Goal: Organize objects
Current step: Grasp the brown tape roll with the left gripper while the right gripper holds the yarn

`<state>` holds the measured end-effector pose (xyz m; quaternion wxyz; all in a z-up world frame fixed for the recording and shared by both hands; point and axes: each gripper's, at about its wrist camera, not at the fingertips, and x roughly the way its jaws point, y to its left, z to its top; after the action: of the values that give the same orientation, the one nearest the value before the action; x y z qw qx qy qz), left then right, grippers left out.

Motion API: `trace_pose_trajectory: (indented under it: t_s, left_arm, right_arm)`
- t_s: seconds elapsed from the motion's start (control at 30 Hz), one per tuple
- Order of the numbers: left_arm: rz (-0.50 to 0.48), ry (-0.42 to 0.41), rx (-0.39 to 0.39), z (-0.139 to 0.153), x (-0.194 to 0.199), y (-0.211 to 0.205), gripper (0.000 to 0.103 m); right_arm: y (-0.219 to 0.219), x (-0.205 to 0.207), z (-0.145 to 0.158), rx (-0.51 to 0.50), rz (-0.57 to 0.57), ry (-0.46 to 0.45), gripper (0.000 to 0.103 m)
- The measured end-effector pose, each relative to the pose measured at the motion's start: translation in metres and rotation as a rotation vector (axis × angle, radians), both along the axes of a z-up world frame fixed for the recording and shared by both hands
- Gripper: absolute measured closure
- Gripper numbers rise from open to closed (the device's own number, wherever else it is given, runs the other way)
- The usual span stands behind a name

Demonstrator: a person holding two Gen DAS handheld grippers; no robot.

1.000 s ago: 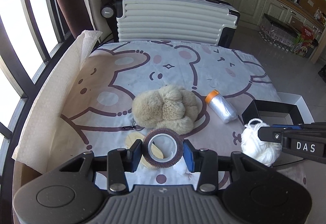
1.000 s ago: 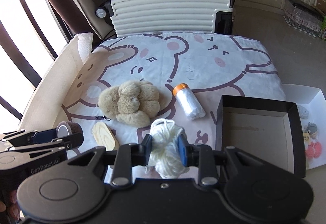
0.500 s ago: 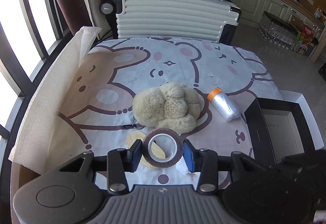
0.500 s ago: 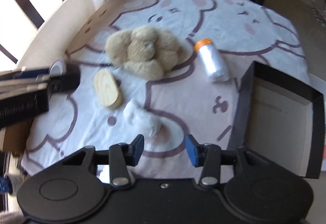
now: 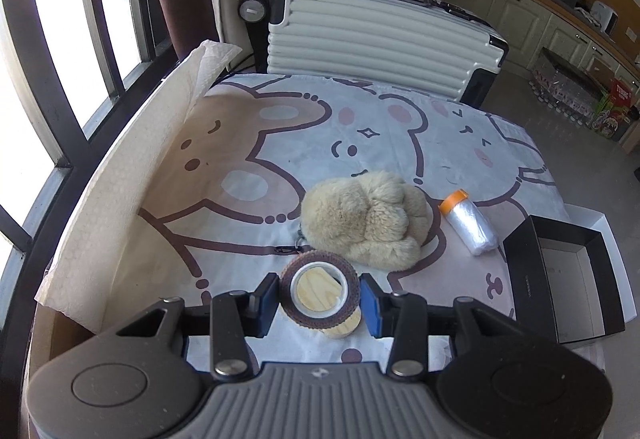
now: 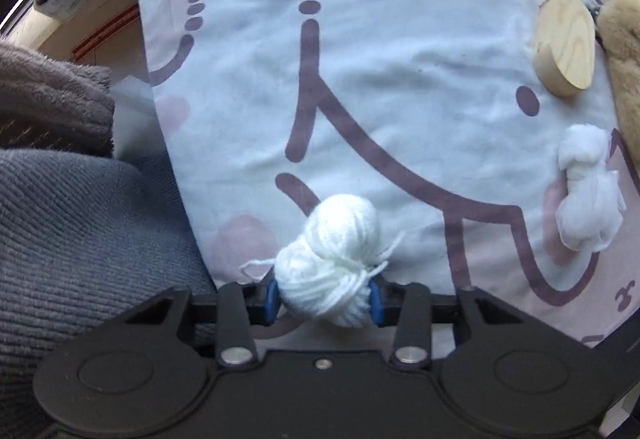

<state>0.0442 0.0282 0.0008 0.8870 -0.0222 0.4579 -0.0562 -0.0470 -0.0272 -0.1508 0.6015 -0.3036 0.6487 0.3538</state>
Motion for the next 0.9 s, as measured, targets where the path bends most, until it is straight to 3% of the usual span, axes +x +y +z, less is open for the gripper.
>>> trace_pose_trajectory:
  t_s: [0.13,0.57,0.9]
  left_arm:
    - [0.009,0.003,-0.005,-0.002,0.002,0.004,0.060]
    - [0.027,-0.001,0.000,-0.003,0.003,0.008,0.060]
    - [0.029,-0.013,0.022,0.001,0.000,0.003,0.060]
  right_arm:
    - [-0.006,0.012,0.011,0.062,-0.089,-0.044,0.068]
    - [-0.003,0.010,0.022,0.088,-0.096,-0.109,0.068]
    - [-0.021,0.031,0.049,0.148,-0.186,-0.181,0.068]
